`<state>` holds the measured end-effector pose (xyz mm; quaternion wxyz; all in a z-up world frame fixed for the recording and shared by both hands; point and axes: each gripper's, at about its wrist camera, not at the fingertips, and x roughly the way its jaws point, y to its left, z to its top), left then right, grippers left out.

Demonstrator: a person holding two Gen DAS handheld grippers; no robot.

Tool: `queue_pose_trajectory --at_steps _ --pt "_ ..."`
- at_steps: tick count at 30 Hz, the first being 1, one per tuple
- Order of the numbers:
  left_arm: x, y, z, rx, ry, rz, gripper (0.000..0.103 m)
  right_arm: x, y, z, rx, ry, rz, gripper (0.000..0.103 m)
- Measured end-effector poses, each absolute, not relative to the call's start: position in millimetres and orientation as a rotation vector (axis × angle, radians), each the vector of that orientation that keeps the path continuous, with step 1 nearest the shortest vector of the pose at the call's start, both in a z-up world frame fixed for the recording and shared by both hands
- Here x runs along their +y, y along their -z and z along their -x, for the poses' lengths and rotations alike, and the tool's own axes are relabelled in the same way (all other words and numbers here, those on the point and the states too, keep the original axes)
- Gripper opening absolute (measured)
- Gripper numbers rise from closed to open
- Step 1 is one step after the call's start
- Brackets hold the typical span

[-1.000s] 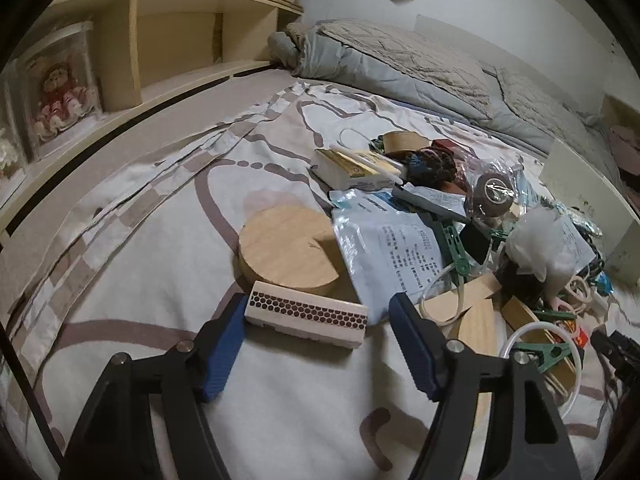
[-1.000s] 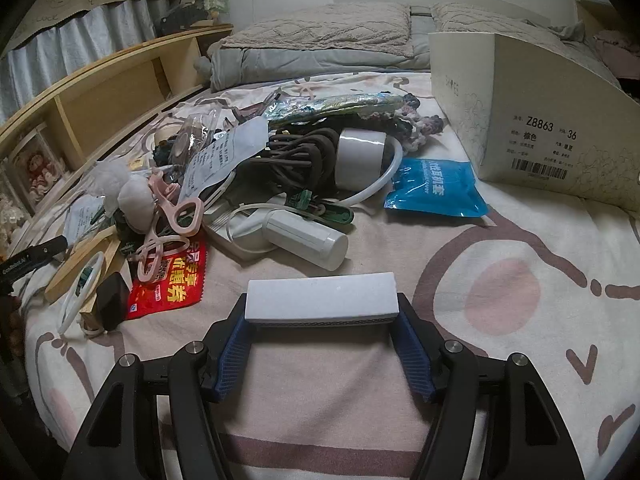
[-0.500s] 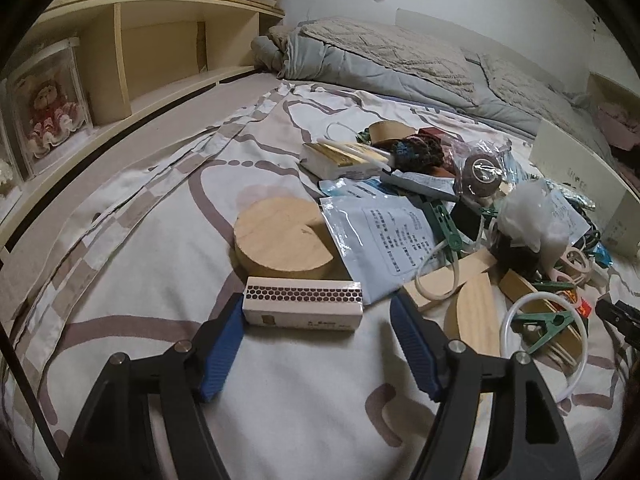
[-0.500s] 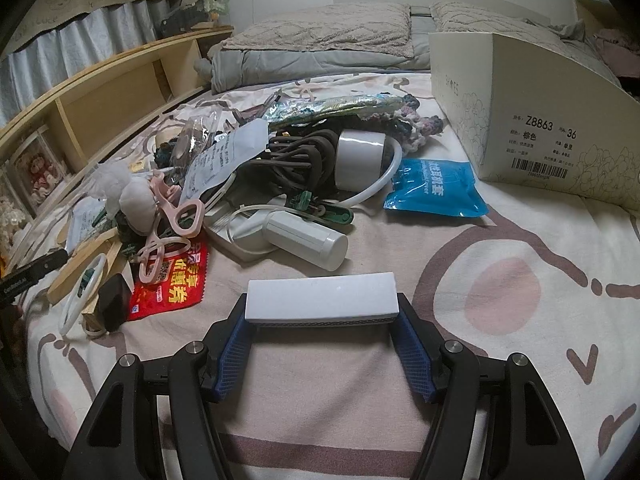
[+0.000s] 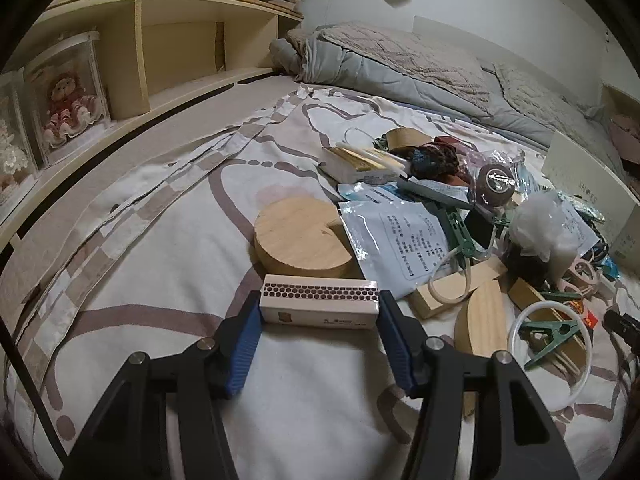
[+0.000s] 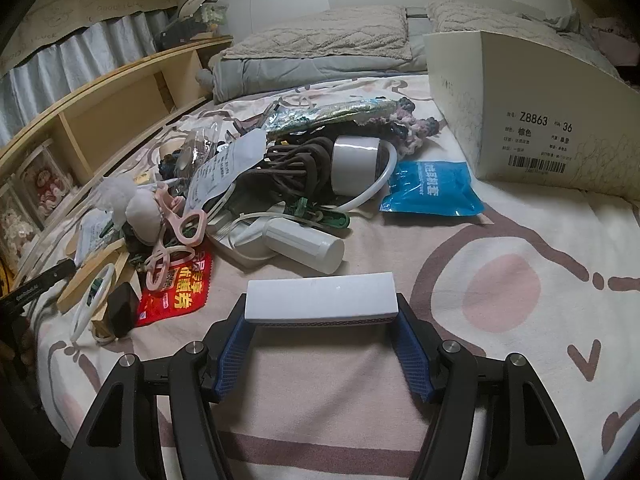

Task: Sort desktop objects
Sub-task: 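Grasp the wooden matchbox-like block with the left tool while the right tool holds the white box, then lift and carry the block and white box toward the shoebox with both tools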

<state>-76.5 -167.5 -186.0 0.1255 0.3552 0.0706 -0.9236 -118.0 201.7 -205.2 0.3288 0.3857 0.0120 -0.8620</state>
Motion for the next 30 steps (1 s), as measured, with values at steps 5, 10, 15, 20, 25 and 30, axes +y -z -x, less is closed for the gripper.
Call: queue_pose_trajectory --at_steps 5,10,15,20,25,30 --pt "-169 178 72 0.225 2.692 -1.003 0.056 202 201 117 0.050 2.257 -1.007 0.067" --pt "-170 164 68 0.240 2.706 -0.952 0.056 201 197 117 0.069 2.254 -1.012 0.067" --pt "-167 150 69 0.251 2.730 -0.911 0.056 202 189 116 0.092 2.261 -0.993 0.067" --pt "-162 139 77 0.261 2.755 -0.893 0.056 206 176 118 0.124 2.282 -0.977 0.067" --pt "-149 129 89 0.224 2.801 -0.891 0.056 217 164 126 0.128 2.313 -0.983 0.067" --pt "-131 114 102 0.166 2.876 -0.867 0.056 234 152 134 0.111 2.369 -0.977 0.067"
